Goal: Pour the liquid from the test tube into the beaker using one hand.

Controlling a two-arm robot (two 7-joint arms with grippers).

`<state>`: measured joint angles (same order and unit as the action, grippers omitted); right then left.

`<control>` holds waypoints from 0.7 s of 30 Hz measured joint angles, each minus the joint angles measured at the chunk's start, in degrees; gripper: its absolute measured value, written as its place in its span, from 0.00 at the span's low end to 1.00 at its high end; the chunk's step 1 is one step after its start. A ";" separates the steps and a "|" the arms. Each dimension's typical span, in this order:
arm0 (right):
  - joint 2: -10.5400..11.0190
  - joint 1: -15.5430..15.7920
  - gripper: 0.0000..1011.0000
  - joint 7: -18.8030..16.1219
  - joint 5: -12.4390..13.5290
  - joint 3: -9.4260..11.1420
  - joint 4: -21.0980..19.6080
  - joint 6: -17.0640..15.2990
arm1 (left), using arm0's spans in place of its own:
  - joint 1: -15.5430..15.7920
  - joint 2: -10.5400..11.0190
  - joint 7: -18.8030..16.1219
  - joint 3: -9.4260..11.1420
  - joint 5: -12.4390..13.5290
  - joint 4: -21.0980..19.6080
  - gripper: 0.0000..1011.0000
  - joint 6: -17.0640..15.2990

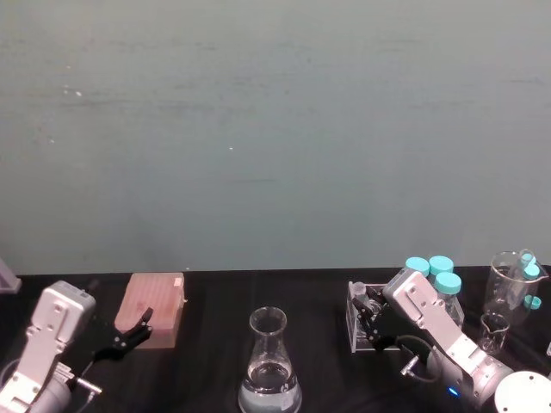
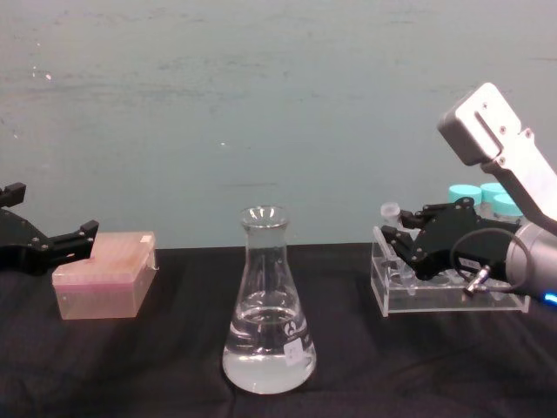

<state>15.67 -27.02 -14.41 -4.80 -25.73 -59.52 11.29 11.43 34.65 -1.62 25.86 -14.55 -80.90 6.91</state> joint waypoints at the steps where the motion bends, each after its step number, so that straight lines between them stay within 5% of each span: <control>1: 0.00 0.00 0.22 0.00 0.00 0.00 0.00 0.00 | 0.00 0.00 0.00 0.00 0.00 0.00 0.99 0.00; 21: -0.52 2.00 0.22 -2.04 -0.33 3.37 -2.03 -0.65 | 0.00 0.00 0.00 0.00 0.00 0.00 0.99 0.00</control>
<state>15.15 -25.02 -16.45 -5.13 -22.36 -61.55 10.64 11.43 34.65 -1.62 25.86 -14.55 -80.90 6.91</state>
